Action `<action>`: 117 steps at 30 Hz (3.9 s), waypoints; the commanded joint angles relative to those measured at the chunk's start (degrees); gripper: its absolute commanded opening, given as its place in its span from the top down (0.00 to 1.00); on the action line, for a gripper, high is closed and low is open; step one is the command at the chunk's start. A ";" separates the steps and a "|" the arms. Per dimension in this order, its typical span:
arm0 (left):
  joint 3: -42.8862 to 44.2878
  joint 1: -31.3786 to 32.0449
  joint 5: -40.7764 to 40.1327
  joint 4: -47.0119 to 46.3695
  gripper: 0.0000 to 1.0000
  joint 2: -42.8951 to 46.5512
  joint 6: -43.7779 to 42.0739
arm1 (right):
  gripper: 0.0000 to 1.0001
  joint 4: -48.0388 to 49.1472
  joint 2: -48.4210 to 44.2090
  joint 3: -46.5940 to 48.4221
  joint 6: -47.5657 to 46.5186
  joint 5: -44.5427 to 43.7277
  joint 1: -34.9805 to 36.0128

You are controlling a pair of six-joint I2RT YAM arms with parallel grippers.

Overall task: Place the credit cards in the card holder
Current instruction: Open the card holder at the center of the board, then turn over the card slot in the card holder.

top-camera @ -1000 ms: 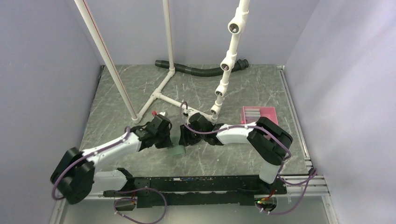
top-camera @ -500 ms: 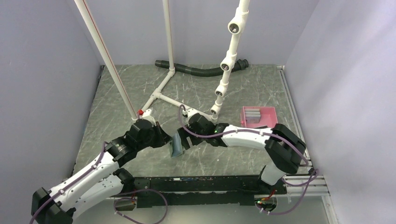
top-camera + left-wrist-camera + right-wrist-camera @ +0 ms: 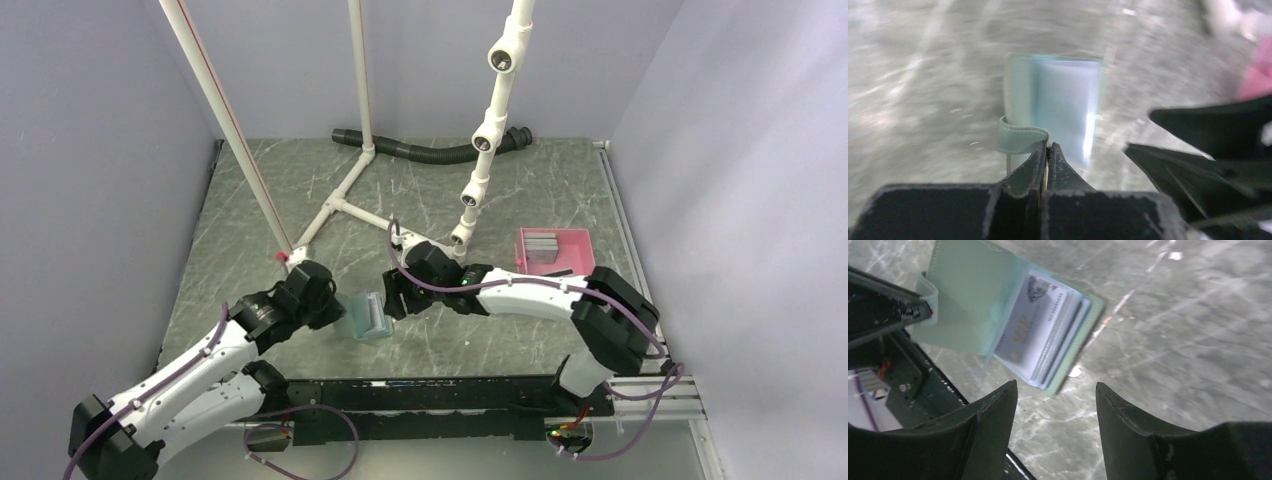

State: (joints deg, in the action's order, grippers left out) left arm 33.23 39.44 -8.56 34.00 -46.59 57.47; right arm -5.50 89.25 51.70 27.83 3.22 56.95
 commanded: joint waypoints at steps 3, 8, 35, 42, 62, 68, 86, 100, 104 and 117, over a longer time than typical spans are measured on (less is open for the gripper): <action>-0.08 -0.50 -17.47 24.80 1.00 -1.31 20.34 | 0.39 9.42 6.46 3.09 5.19 10.53 0.09; -0.87 -0.51 -16.70 20.23 1.00 -9.10 21.32 | 0.34 9.69 10.65 4.17 6.82 11.31 -0.55; -4.12 -4.11 -1.03 -5.26 1.00 -24.68 12.37 | 0.44 16.59 14.88 2.34 13.44 17.94 -3.77; -3.33 -4.11 6.04 -16.16 1.00 -31.01 10.06 | 0.53 19.01 10.84 0.95 13.72 19.54 -3.77; 1.24 -6.89 8.75 -12.22 0.77 -29.60 4.70 | 0.53 19.14 10.39 1.17 11.77 20.50 -4.52; 0.13 -8.59 6.80 -1.77 0.42 -18.89 1.93 | 0.50 10.39 8.24 2.33 6.20 12.95 -5.27; 4.01 -8.62 18.15 -13.16 0.17 -16.41 -3.34 | 0.25 1.98 10.50 4.17 -4.08 -5.21 -2.22; 3.63 -8.59 21.99 -18.63 0.43 -20.20 -2.62 | 0.60 5.23 7.48 -1.56 0.15 -6.48 -3.05; 2.81 -8.61 26.52 -26.59 0.59 -24.11 -1.41 | 0.69 8.30 6.04 -3.44 1.68 -5.17 -3.86; 5.12 -8.55 24.75 -25.78 0.85 -39.89 -5.09 | 0.43 -7.76 1.29 -2.88 0.95 -24.67 -3.29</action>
State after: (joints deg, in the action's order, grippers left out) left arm 36.45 30.76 19.27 4.19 -84.68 55.40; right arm -1.54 94.80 48.47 29.85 -6.59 53.10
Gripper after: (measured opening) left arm 0.153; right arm 0.515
